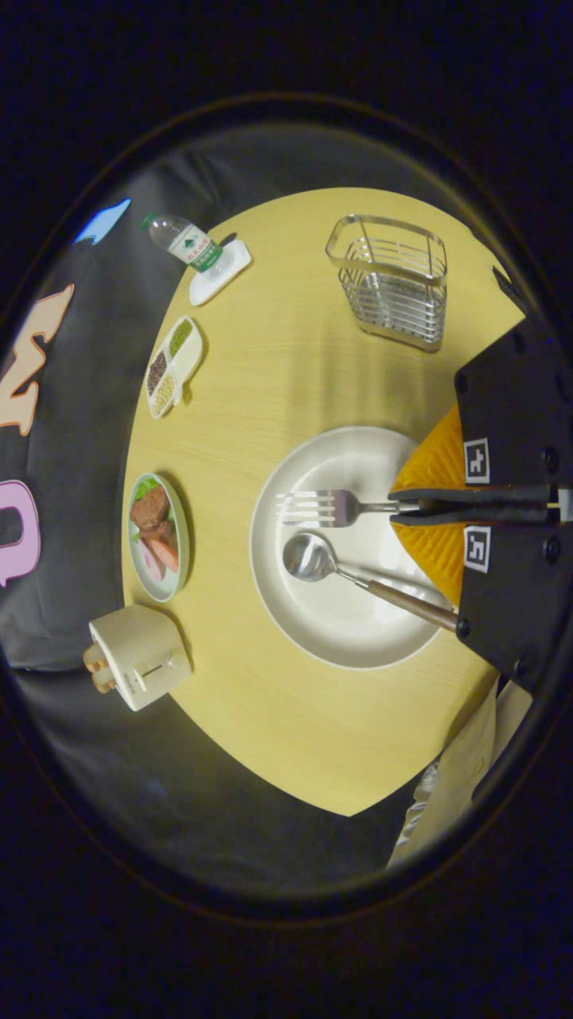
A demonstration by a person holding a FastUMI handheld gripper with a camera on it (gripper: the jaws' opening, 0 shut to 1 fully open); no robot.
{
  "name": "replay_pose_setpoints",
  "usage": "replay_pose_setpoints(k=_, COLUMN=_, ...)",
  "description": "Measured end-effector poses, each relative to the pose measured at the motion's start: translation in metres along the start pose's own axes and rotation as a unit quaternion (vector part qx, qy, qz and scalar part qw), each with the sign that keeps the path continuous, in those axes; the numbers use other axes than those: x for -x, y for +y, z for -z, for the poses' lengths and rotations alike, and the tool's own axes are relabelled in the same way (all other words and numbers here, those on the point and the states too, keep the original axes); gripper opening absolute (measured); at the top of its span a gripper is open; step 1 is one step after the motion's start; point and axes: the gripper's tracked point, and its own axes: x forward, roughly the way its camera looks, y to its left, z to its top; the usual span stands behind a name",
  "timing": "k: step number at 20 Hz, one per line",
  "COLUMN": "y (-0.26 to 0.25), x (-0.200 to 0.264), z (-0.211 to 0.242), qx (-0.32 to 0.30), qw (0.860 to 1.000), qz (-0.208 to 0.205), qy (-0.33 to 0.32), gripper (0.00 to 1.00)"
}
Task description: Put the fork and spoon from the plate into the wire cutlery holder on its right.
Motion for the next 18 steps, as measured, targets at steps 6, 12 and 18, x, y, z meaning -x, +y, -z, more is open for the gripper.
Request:
replay_pose_setpoints(k=6, y=-0.032, x=0.027, z=-0.009, qx=0.0, qw=1.0, qz=0.014, qy=-0.003, gripper=0.06)
replay_pose_setpoints(k=12, y=-0.076, x=0.056, z=-0.009, qx=0.009, qw=0.999, qz=0.037, qy=0.006, gripper=0.06)
replay_pose_setpoints(k=18, y=-0.117, x=0.072, z=0.0, qx=-0.009, qw=0.998, qz=0.057, qy=0.016, gripper=0.06)
